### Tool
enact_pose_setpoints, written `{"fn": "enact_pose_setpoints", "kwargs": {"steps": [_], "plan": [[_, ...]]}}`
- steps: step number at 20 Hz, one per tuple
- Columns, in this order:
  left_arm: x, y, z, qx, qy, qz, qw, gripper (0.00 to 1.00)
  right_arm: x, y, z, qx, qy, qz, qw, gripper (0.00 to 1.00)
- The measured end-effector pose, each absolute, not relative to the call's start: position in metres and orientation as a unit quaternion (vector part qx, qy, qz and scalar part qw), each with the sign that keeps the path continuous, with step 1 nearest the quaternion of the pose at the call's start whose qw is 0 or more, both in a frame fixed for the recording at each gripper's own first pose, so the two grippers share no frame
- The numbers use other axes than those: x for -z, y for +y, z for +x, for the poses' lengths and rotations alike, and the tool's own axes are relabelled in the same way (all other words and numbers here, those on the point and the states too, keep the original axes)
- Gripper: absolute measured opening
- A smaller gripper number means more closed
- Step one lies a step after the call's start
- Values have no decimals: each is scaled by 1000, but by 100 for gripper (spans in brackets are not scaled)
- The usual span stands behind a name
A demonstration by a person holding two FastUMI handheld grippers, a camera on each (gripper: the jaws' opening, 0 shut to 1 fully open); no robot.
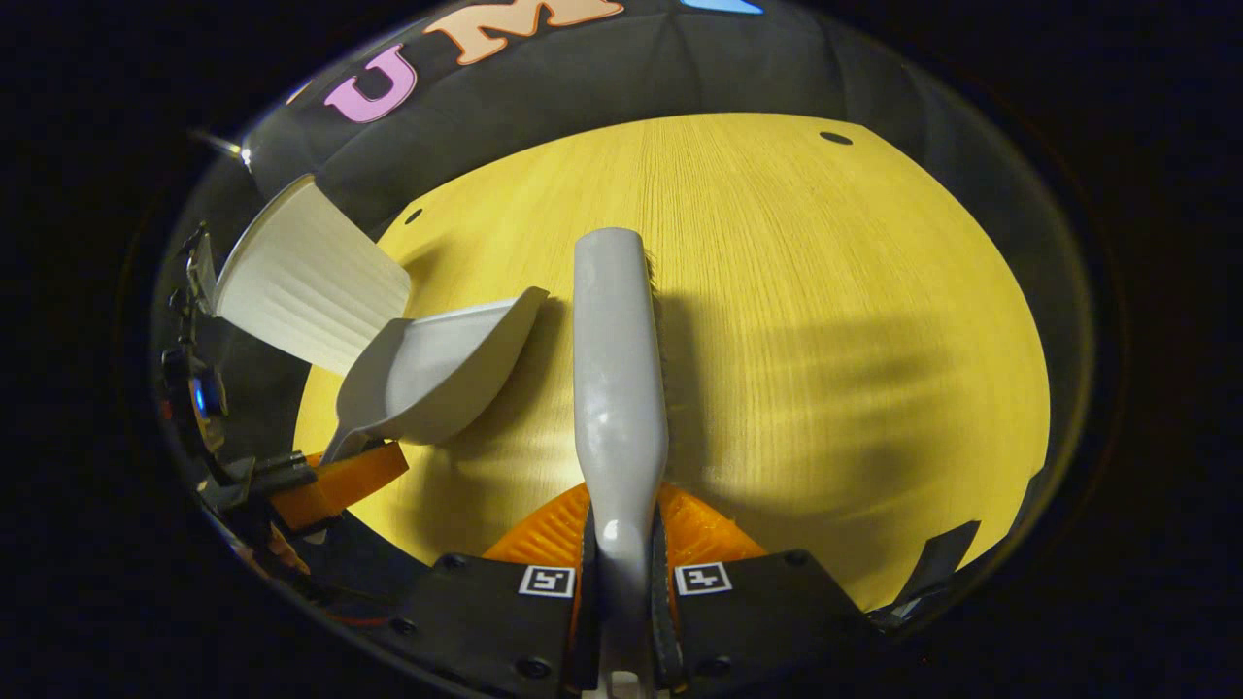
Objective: Pick up the small broom and dustpan from the desktop, sweep the trash into the dustpan with the broom, and then empty the trash into the garbage bin.
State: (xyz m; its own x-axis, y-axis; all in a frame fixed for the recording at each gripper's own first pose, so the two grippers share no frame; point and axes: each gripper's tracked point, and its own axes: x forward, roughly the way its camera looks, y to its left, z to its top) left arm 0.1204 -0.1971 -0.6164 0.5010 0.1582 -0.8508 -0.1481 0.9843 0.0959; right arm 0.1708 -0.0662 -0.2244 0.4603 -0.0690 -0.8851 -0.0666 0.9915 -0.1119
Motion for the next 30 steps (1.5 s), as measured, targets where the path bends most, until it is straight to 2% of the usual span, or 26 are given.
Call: {"fn": "enact_pose_setpoints", "kwargs": {"steps": [4, 6, 9, 10, 11, 12, 13, 14, 15, 16, 17, 19, 20, 21, 22, 23, 24, 30], "plan": [[623, -201, 116, -89, 489, 16, 868, 29, 227, -67, 167, 27, 528, -62, 846, 21], [632, -198, 111, -89, 501, 8, 861, 31, 227, -62, 168, 25, 528, -50, 847, 24], [631, -200, 113, -85, 492, 5, 867, 29, 228, -65, 166, 20, 535, -45, 843, 26], [630, -200, 114, -82, 488, 6, 869, 31, 229, -65, 165, 21, 538, -44, 842, 27], [630, -202, 115, -76, 481, 2, 874, 28, 229, -63, 164, 19, 540, -39, 840, 27], [634, -203, 112, -74, 482, -3, 873, 32, 229, -63, 163, 20, 543, -37, 839, 29], [633, -206, 110, -73, 488, -8, 870, 43, 228, -63, 162, 17, 544, -35, 838, 29], [630, -207, 108, -75, 486, -7, 871, 51, 228, -65, 162, 15, 545, -33, 838, 26], [628, -209, 107, -75, 481, -5, 873, 65, 228, -64, 162, 12, 544, -30, 839, 37], [626, -211, 104, -75, 479, 0, 875, 71, 228, -63, 161, 7, 541, -26, 841, 37], [620, -210, 103, -78, 471, 10, 879, 76, 223, -59, 159, 1, 538, -21, 842, 33], [599, -205, 108, -94, 439, 35, 893, 88, 204, -48, 159, -23, 521, 0, 853, 54], [584, -207, 111, -97, 419, 45, 902, 88, 194, -43, 160, -32, 507, 9, 861, 70], [567, -209, 113, -97, 399, 52, 910, 88, 180, -34, 157, -51, 493, 25, 868, 64], [546, -213, 113, -98, 380, 56, 918, 89, 163, -22, 155, -69, 474, 43, 877, 79], [526, -216, 114, -100, 359, 61, 926, 90, 140, -16, 154, -81, 447, 50, 890, 81], [507, -218, 115, -108, 331, 66, 935, 90, 117, -13, 155, -90, 413, 47, 905, 99], [366, -259, 132, -97, 171, 62, 979, 90, -55, 9, 135, -117, 160, -7, 980, 99]]}}
